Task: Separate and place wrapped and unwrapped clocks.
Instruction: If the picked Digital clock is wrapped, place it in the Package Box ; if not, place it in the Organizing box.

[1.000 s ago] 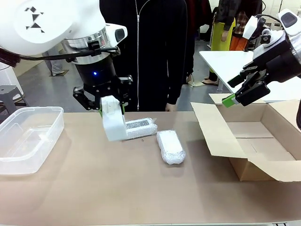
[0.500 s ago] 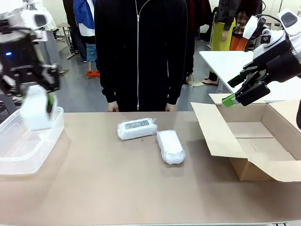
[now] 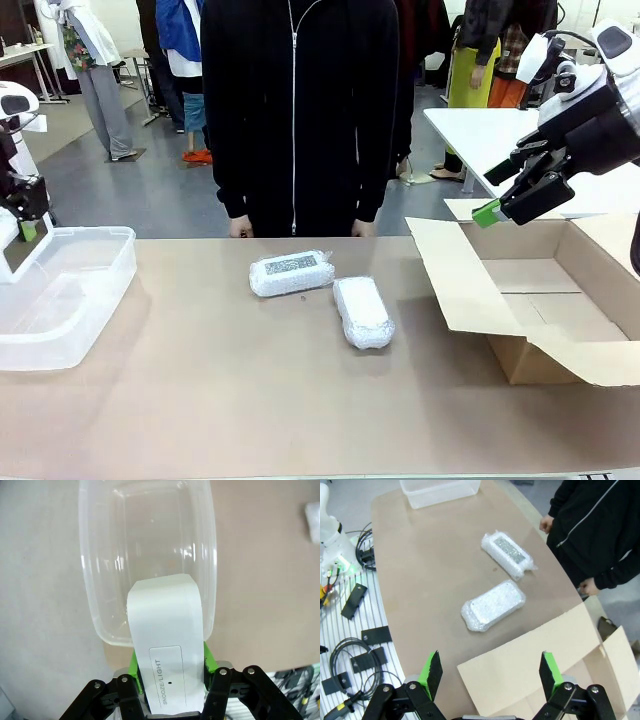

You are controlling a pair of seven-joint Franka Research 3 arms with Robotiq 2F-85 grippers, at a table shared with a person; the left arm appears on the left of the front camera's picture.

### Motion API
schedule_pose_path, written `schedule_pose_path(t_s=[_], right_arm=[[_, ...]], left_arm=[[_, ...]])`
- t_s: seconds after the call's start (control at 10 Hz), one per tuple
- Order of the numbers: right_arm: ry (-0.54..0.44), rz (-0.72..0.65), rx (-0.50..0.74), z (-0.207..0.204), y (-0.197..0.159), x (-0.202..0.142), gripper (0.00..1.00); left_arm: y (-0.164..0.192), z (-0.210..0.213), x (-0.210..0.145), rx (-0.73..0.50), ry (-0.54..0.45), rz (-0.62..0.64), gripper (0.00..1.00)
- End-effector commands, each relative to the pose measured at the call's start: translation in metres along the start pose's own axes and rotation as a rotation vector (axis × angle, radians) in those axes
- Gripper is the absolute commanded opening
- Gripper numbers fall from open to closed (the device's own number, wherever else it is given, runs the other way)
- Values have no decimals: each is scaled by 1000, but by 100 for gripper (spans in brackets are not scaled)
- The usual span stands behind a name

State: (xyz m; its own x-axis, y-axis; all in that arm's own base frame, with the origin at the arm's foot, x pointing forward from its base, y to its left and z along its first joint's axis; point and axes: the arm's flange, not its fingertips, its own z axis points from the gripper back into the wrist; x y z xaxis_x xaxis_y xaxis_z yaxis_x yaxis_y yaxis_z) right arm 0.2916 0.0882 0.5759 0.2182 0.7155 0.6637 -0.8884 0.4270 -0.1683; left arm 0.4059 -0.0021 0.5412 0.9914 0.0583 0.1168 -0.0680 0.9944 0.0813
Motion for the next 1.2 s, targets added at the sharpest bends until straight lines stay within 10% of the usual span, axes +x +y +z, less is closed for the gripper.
schedule_pose_path(t_s=[0.0, 1.1], right_arm=[[-10, -1, 18, -2, 1, -2, 100], [-10, -1, 18, -2, 1, -2, 100]], left_arm=[[-5, 6, -12, 2, 10, -41, 52], [8, -126, 77, -38, -7, -55, 52]])
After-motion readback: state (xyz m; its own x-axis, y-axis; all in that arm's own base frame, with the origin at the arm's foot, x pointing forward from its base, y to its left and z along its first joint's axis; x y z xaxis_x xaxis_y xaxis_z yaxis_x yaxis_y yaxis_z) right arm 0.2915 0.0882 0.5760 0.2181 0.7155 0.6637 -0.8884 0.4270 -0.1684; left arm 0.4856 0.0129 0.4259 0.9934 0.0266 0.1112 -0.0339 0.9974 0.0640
